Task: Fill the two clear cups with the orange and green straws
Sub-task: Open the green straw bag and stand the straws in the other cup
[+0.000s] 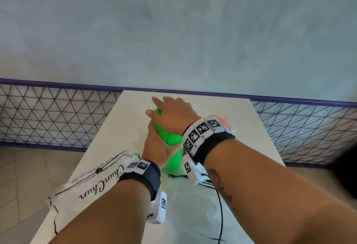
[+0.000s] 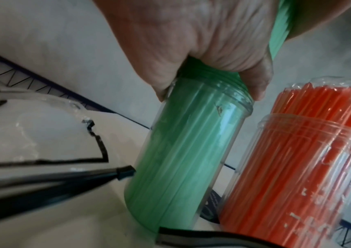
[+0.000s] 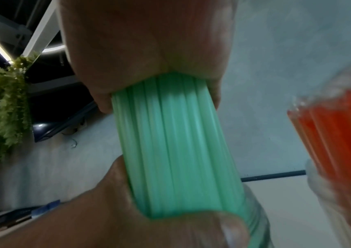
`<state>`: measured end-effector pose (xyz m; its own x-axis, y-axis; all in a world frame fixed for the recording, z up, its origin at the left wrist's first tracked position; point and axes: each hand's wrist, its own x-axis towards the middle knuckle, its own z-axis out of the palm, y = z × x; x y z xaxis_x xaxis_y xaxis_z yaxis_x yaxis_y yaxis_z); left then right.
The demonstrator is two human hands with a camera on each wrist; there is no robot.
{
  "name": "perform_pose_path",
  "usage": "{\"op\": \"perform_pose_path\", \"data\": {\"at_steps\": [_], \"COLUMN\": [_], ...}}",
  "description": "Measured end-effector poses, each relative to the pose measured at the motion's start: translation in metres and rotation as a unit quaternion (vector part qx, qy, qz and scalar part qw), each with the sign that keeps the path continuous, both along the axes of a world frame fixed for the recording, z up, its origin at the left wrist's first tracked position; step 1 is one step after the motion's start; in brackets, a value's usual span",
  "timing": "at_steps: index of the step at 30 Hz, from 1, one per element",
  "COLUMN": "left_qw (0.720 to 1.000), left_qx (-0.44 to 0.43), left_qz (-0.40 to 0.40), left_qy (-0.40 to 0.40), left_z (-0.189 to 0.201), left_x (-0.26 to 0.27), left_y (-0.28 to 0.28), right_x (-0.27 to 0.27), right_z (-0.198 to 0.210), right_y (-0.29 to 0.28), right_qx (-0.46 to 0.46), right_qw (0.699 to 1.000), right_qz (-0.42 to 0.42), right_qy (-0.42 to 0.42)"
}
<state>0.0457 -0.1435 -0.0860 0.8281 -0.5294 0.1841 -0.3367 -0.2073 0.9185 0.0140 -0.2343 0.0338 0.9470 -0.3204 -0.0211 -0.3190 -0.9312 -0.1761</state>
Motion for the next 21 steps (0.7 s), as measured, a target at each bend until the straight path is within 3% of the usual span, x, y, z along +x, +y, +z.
{"op": "perform_pose_path", "data": {"at_steps": [3, 6, 7, 8, 10, 12, 13, 15, 21], "left_qw": [1.000, 0.998, 0.998, 0.998, 1.000, 0.999, 0.999, 0.999, 0.998], "left_qx": [-0.015, -0.028, -0.021, -0.022, 0.002, 0.031, 0.039, 0.034, 0.021], "left_qz": [-0.020, -0.021, -0.013, -0.008, -0.011, -0.007, -0.005, -0.006, -0.045], "left_qy": [0.005, 0.050, 0.055, 0.055, 0.029, 0.006, 0.004, 0.009, 0.027], "left_z": [-0.002, -0.001, 0.001, 0.001, 0.004, 0.004, 0.004, 0.005, 0.003], "left_x": [0.008, 0.013, 0.012, 0.013, 0.012, 0.014, 0.014, 0.016, 0.017], "left_y": [-0.001, -0.009, -0.010, -0.011, -0.009, -0.008, -0.007, -0.008, 0.001], "right_x": [-0.008, -0.044, -0.059, -0.074, -0.097, -0.111, -0.117, -0.125, -0.127], "right_z": [-0.008, -0.031, -0.048, -0.064, -0.098, -0.130, -0.144, -0.157, -0.168], "right_y": [0.008, 0.022, 0.027, 0.031, 0.030, 0.024, 0.021, 0.018, 0.009], "right_qx": [0.012, 0.047, 0.052, 0.064, 0.091, 0.030, -0.025, -0.021, -0.004], "right_qw": [0.986, 0.894, 0.876, 0.880, 0.931, 0.994, 1.000, 0.991, 0.969], "right_qz": [0.000, 0.018, 0.019, 0.021, 0.007, -0.015, -0.019, -0.076, -0.122], "right_qy": [-0.164, -0.445, -0.479, -0.471, -0.353, -0.103, 0.003, 0.106, 0.216]}}
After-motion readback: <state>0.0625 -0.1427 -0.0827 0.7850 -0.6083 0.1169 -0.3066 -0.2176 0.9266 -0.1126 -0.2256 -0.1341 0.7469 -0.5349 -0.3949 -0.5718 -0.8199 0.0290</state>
